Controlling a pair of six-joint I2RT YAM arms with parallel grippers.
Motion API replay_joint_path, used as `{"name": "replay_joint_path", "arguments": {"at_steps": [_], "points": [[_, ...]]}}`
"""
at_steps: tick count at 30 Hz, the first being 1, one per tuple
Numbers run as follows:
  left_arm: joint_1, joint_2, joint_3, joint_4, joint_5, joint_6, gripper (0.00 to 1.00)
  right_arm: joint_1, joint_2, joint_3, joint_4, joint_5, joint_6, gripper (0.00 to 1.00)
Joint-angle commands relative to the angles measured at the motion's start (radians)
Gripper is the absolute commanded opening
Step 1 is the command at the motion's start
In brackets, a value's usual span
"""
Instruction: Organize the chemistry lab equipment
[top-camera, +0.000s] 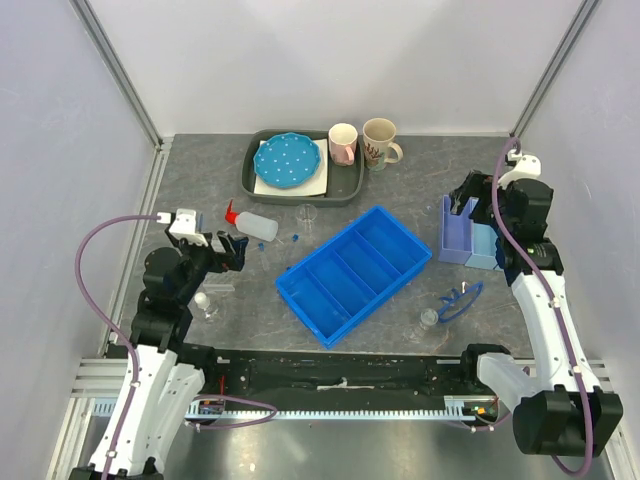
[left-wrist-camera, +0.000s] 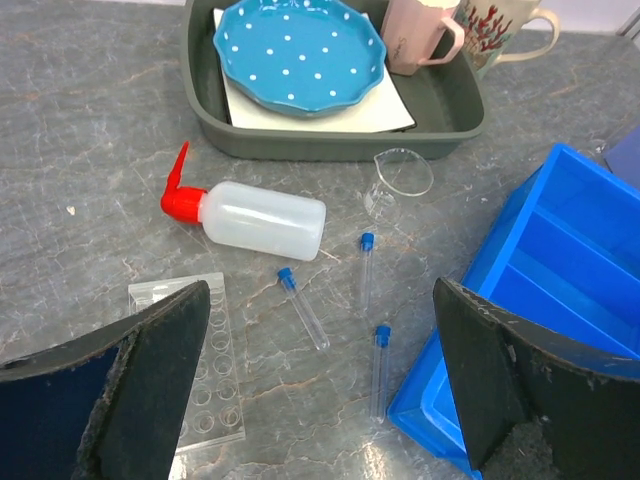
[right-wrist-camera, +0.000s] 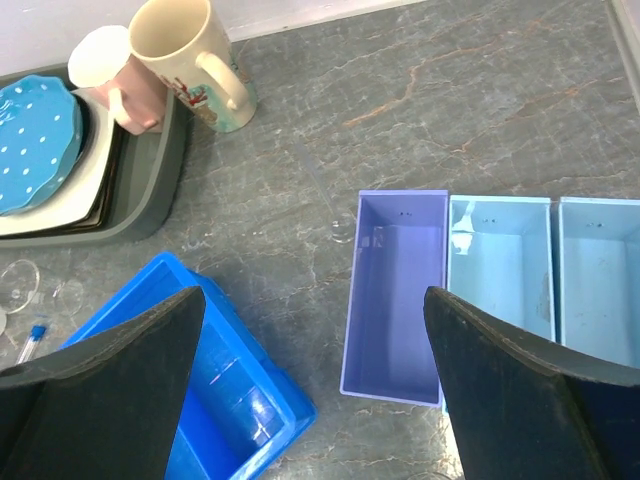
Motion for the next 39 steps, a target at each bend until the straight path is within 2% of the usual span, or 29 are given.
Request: {"name": "replay_joint_path", "arguments": {"at_steps": [1, 3, 6, 9, 13, 19, 24, 31, 36, 39], "points": [[-0.002, 0.039, 0.024, 0.042, 0.003, 0.004, 0.99, -0.004, -0.016, 0.051, 0.024, -0.092, -0.009, 0.98], [-0.002, 0.057, 0.041, 0.027, 0.021, -0.045, 0.99, -0.002, -0.016, 0.058, 0.02, -0.204, -0.044, 0.98], [-0.001, 0.108, 0.107, -0.085, 0.043, -0.13, 0.99, -0.002, -0.011, 0.056, 0.018, -0.397, -0.11, 0.98], [-0.001, 0.149, 0.161, -0.206, 0.055, -0.207, 0.99, 0.004, 0.001, 0.047, 0.032, -0.516, -0.153, 0.98], [-0.001, 0.174, 0.202, -0.313, 0.087, -0.264, 0.99, 0.042, 0.026, 0.045, 0.054, -0.616, -0.204, 0.98], [-0.001, 0.158, 0.21, -0.401, 0.121, -0.325, 0.99, 0.088, 0.046, 0.004, 0.073, -0.672, -0.228, 0.98], [-0.001, 0.178, 0.187, -0.415, 0.075, -0.339, 0.99, 0.113, 0.052, -0.039, 0.086, -0.709, -0.322, 0.98], [-0.001, 0.318, 0.194, -0.37, 0.049, -0.384, 0.98, 0.151, 0.093, -0.074, 0.042, -0.741, -0.45, 0.98], [-0.001, 0.457, 0.196, -0.254, 0.012, -0.49, 0.98, 0.151, 0.066, -0.094, -0.003, -0.853, -0.547, 0.98], [-0.001, 0.562, 0.216, -0.196, -0.011, -0.557, 0.98, 0.151, 0.066, -0.085, -0.02, -0.838, -0.55, 0.98]]}}
